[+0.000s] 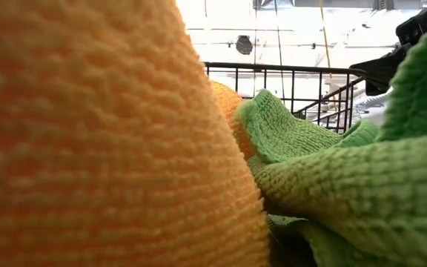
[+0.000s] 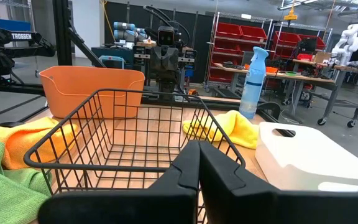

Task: Sort microfiber towel by color & place in baskets

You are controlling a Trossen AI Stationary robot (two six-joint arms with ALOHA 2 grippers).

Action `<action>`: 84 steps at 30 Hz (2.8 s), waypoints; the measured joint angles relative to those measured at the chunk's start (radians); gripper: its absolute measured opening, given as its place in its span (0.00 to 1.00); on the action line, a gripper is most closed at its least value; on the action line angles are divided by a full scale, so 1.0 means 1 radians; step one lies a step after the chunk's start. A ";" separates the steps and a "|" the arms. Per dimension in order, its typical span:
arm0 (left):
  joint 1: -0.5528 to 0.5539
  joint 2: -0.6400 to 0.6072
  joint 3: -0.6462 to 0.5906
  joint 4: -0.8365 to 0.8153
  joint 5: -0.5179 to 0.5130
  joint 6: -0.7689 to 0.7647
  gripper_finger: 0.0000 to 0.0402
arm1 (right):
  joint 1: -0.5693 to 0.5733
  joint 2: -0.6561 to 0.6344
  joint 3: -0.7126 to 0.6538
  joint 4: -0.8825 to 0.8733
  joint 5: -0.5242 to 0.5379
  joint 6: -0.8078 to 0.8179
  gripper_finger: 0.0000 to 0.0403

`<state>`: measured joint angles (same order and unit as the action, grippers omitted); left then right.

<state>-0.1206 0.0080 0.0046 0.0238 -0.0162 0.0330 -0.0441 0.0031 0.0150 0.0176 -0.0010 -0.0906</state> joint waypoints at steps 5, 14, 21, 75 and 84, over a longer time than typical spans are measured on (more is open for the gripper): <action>0.000 0.000 0.000 0.006 -0.012 0.028 0.09 | 0.000 0.000 0.000 0.000 0.000 0.000 0.00; 0.000 0.001 0.091 -0.004 -0.043 0.025 0.09 | 0.000 0.000 0.000 0.000 0.000 0.000 0.00; 0.000 0.062 0.282 -0.135 -0.045 0.024 0.01 | 0.000 0.000 0.000 0.002 0.000 0.122 0.00; 0.002 0.738 0.832 -0.386 -0.368 -0.031 0.15 | 0.019 0.823 0.858 -0.468 0.004 0.315 0.00; 0.017 0.800 0.832 -0.508 -0.624 -0.103 0.37 | 0.075 0.900 0.858 -0.464 0.004 0.314 0.00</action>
<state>-0.1040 0.8079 0.8368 -0.4841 -0.6406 -0.0698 0.0308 0.9032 0.8730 -0.4466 0.0029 0.2235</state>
